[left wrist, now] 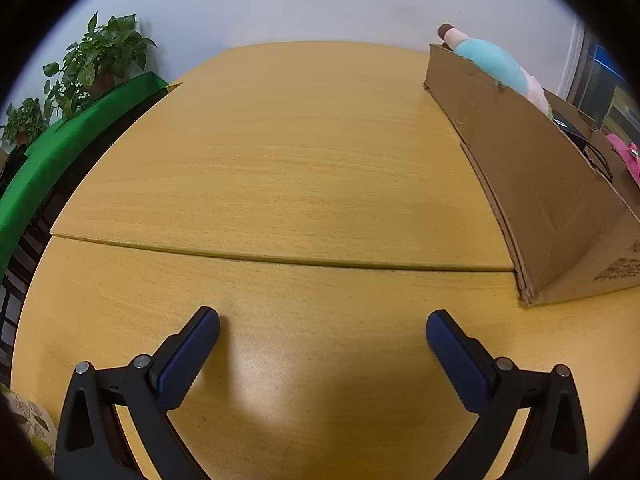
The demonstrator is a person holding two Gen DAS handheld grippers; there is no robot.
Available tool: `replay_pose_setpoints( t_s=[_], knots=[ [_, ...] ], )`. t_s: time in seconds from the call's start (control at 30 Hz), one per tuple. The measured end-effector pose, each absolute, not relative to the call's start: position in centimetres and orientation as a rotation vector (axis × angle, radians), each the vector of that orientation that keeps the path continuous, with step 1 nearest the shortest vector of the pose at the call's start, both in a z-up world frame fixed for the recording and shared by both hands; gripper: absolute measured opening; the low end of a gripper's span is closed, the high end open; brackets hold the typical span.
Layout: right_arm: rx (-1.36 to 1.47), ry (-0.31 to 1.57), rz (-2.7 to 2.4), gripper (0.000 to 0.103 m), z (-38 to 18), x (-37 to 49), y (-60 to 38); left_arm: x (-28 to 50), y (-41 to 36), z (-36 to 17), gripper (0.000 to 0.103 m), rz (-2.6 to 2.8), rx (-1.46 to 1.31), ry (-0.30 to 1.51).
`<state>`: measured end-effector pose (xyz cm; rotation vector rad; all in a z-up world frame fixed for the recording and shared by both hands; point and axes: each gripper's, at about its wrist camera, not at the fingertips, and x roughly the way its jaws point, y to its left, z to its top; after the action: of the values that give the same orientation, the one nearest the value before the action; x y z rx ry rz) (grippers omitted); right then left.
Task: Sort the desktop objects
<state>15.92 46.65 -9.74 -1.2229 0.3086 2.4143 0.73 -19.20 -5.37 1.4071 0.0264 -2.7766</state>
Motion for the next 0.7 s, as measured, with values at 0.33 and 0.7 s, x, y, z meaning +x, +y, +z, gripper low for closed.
replay_pose_setpoints(
  t_s=[0.33,0.7],
  knots=[
    [-1.217,0.318,2.397,0.103,-9.8,14.9,47.3,-0.4,-20.2,-5.3,0.103,-2.764,1.404,0.038],
    [-1.218,0.318,2.396,0.103,-9.8,14.9,47.3,-0.3,-20.1,-5.4,0.103,-2.764,1.404,0.038]
  ],
)
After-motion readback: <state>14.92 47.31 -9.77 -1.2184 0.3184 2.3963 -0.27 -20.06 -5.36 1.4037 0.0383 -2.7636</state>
